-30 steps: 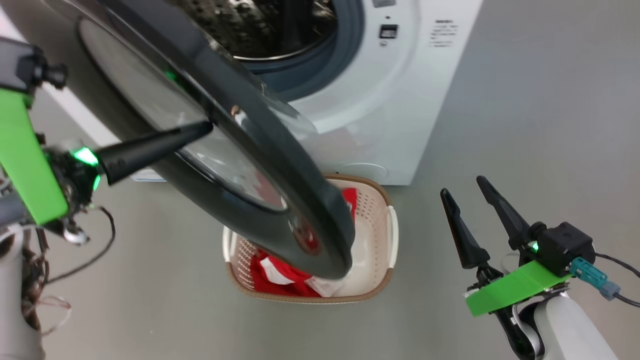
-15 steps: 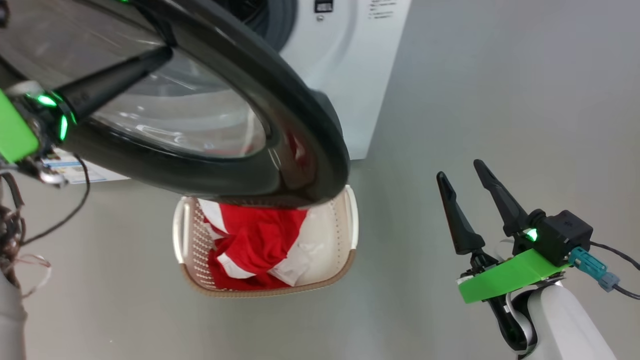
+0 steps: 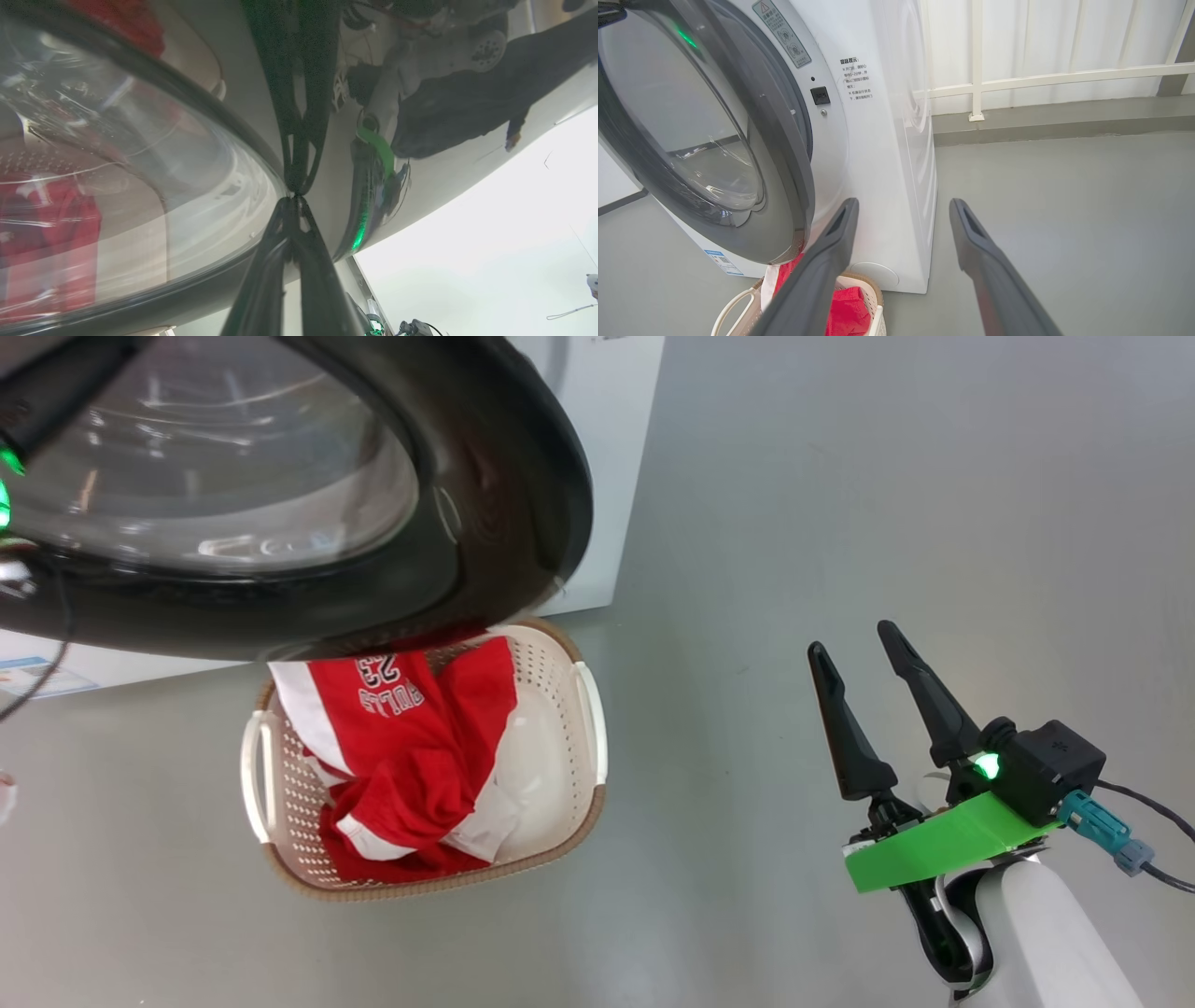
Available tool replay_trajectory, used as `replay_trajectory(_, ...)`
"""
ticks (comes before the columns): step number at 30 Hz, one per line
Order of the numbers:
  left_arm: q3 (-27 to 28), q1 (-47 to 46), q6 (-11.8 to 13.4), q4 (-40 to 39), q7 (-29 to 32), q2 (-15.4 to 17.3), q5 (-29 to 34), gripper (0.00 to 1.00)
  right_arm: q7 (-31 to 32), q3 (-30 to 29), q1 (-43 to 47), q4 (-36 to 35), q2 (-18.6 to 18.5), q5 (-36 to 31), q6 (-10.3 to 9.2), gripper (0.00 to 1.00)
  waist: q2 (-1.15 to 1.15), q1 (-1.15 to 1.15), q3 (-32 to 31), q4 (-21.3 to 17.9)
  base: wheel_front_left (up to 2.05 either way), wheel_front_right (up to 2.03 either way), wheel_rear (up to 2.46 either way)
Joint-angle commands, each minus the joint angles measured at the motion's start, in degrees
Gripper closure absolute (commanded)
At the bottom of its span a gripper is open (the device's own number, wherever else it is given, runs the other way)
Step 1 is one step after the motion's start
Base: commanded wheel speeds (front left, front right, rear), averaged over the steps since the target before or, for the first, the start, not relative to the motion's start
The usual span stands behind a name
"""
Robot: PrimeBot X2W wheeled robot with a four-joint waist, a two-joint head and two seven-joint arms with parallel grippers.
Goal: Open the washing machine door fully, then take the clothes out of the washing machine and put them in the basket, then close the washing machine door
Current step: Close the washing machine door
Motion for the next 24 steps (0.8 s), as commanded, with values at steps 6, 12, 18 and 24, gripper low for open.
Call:
replay_trajectory(6, 0.88, -3.81, -0.59, 1.7, -4.17, 5.34, 0.75, 1.0, -0.27, 0.58, -1.12, -1.79, 0.8, -0.56, 0.09, 0.0, 0.0, 0.0, 0.88, -1.53, 0.0, 0.0, 0.0)
replay_trajectory(12, -1.12, -1.62, -0.59, 0.89, -4.6, 6.24, -1.04, 1.0, -0.27, 0.09, -0.88, -1.46, 0.58, -0.83, 0.09, 0.0, 0.0, 0.0, 0.04, -0.35, 0.0, 0.0, 0.0)
replay_trajectory(18, -2.29, 1.44, -0.59, -1.22, -5.58, 7.07, -2.41, 1.0, -0.27, 0.25, -0.75, -1.35, -0.03, -0.89, 0.09, 0.0, 0.0, 0.0, -0.97, 1.18, 0.0, 0.0, 0.0)
replay_trajectory(24, -2.72, 7.8, -0.59, -5.5, -7.7, 7.53, -4.64, 0.79, -0.27, 0.3, -0.1, -1.12, -1.02, -0.9, 0.09, 0.0, 0.0, 0.0, -2.66, 3.16, 0.0, 0.0, 0.0)
